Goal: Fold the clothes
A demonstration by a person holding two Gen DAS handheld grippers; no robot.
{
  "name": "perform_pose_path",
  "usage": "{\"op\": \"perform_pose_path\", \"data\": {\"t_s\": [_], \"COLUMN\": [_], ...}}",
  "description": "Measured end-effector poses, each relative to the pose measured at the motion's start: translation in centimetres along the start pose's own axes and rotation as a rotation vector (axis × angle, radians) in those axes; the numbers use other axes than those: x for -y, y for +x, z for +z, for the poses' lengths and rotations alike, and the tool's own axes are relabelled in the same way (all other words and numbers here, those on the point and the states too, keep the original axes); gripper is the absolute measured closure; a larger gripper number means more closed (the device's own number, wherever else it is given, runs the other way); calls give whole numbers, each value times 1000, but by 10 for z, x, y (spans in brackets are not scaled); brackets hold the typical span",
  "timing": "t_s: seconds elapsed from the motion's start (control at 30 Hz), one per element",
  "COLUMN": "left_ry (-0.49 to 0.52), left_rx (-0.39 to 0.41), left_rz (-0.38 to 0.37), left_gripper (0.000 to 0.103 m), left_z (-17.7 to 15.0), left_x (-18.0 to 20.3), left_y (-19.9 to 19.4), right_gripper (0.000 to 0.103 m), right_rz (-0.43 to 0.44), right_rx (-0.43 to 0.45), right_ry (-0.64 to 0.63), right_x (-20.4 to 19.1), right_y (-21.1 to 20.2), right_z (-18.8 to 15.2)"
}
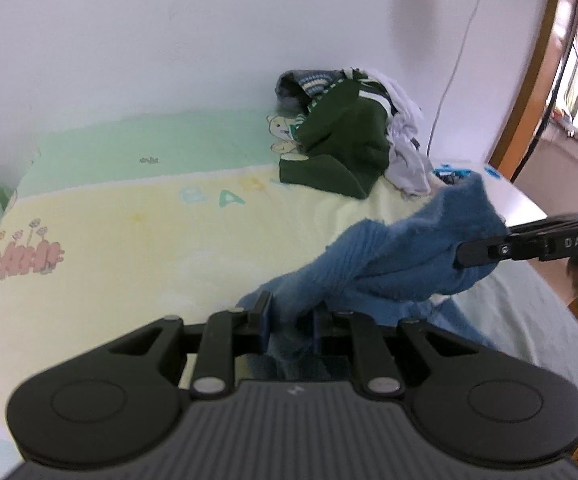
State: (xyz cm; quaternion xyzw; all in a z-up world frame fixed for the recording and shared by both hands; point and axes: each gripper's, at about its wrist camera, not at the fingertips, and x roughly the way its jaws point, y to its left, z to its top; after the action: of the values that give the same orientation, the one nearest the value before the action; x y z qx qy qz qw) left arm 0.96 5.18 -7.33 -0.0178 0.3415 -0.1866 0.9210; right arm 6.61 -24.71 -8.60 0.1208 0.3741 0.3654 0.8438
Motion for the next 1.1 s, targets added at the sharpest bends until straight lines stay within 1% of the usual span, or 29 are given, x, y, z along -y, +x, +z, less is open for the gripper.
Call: {"op": "perform_pose_path", "data": {"t_s": [0.13,0.2,0.27,0.37,0.5,0.57,0.63,0.77,0.8,0.83,0.9,0.93,1.0,1.1], "left_ry": [-5,16,43,83,150,212,264,353,390,423,488,504,532,587], "left_rx": [-2,-4,-6,-8,-8,-3,-1,10,19,30,53,59,69,80], "left_rz": [-4,-2,-8,-17,-10,11,28,41,51,58,70,70,81,115], "left_gripper": [88,88,87,84,84,84,78,74,72,71,71,71,71,73], "left_z": [-8,-12,-18,-26,-33,-36,-37,-40,-41,-41,-42,-41,-40,-41], "left_x": [2,7,11,17,22,25,26,28,30,33,37,38,40,45], "left_y": [-6,-11,-16,-23,-13,-3,3,10,9,9,6,6,6,9], "right_gripper": [85,85,85,85,85,85,83,81,78,73,67,66,63,62], "right_rz": [-26,-42,-68,-111,-170,-198,-227,-296,-317,-338,-374,-391,-397,-397], "right_rx": [-21,-33,-50,-76,-107,-118,-123,-112,-110,-107,-83,-70,-54,-55], "right_ry": [-52,-80,-129,-219,-304,-349,-393,-467,-487,-507,-555,-579,-627,-708], "right_x": [-9,-13,-20,-31,-39,-43,-48,-61,-64,-68,-77,-81,-89,-96], "right_y": [-5,-6,-9,-11,-3,5,12,19,19,19,17,16,15,20], "right_z": [-13,-19,-24,-30,-38,-45,-50,-58,-58,-58,-59,-59,-61,-66]}}
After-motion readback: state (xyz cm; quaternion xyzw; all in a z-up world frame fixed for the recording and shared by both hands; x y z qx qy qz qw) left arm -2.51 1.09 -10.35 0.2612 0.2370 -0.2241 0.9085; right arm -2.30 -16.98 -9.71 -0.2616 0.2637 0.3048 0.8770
